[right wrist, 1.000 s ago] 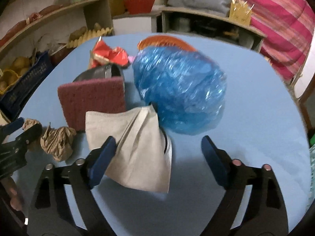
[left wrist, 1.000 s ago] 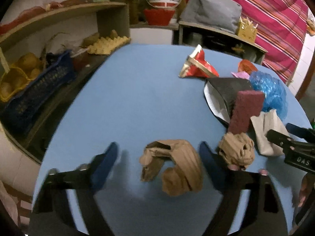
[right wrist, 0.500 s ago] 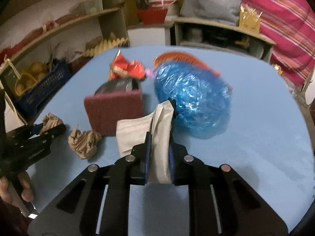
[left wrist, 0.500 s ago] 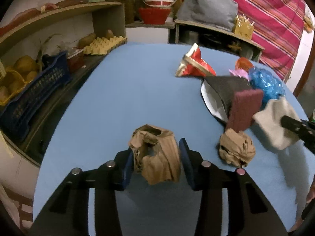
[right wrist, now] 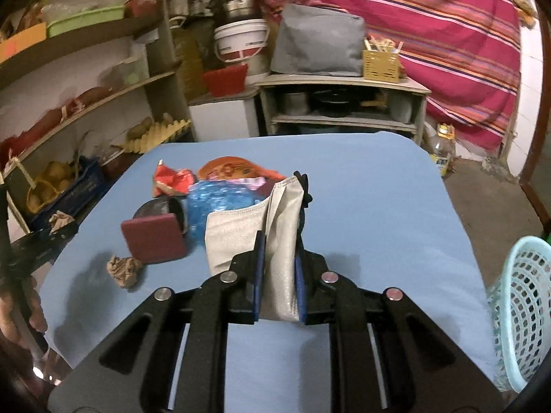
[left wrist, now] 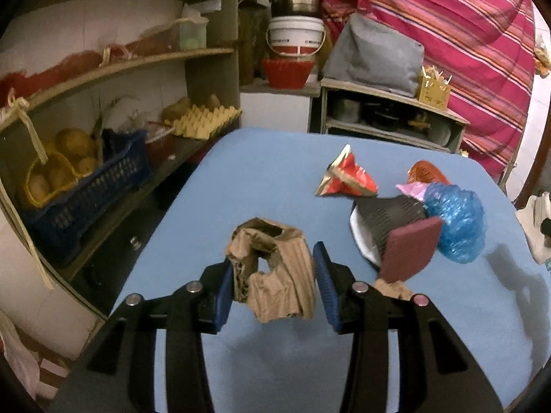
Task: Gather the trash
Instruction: 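Carry the paper and cloth over the basket and open both tools to drop them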
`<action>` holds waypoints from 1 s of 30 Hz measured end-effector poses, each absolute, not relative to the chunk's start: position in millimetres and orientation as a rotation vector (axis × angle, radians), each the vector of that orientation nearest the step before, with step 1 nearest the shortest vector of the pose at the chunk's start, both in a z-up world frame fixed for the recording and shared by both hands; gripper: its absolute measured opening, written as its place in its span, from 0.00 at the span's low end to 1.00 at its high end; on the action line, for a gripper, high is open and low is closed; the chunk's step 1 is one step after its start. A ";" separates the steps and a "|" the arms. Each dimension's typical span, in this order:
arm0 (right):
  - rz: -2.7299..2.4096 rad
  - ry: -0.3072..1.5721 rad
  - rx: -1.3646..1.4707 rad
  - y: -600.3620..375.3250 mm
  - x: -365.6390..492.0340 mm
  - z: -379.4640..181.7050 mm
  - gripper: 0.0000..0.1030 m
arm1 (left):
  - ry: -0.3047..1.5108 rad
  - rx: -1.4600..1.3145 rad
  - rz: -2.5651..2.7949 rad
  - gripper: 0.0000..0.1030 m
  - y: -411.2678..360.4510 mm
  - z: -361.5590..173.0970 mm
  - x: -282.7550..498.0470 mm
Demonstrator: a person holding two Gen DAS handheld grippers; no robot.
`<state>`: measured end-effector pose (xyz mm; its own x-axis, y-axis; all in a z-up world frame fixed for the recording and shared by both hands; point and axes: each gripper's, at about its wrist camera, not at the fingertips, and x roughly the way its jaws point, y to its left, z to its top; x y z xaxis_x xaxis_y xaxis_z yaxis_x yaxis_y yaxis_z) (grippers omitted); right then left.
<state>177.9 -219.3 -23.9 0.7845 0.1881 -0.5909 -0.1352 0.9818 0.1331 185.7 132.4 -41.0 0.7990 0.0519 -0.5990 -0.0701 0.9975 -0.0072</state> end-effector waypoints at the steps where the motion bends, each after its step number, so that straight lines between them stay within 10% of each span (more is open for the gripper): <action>1: 0.170 0.643 0.081 -221.7 176.7 -22.9 0.15 | 0.632 -0.032 0.062 0.42 130.1 -37.3 184.9; 30: -0.073 0.584 0.205 -387.4 120.9 -6.9 0.15 | 0.583 0.047 -0.199 0.42 -73.3 -8.4 191.0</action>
